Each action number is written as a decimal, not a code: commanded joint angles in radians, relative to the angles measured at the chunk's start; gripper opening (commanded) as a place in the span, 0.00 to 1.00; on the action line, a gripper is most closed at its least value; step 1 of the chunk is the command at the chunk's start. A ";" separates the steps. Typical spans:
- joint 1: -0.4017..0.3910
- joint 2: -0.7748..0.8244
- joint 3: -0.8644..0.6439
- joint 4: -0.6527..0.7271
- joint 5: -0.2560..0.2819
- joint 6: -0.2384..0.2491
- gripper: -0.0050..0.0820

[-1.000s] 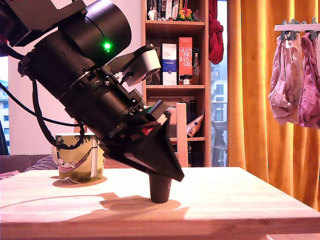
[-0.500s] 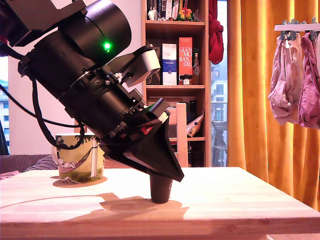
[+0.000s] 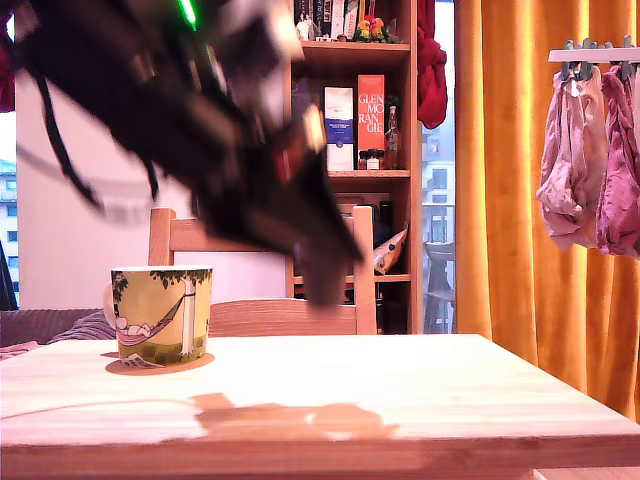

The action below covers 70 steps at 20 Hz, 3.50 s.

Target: Pick up the coffee capsules on the table and drop them inside the coffee cup

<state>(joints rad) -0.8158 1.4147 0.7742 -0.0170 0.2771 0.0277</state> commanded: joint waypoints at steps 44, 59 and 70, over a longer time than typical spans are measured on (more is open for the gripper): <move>0.444 0.006 -0.003 -0.013 -0.045 0.078 0.28; 0.482 0.006 -0.003 -0.002 -0.054 0.112 0.28; 0.482 0.006 -0.003 -0.001 -0.009 0.115 0.48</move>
<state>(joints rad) -0.3321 1.4155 0.7742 -0.0280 0.2562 0.1356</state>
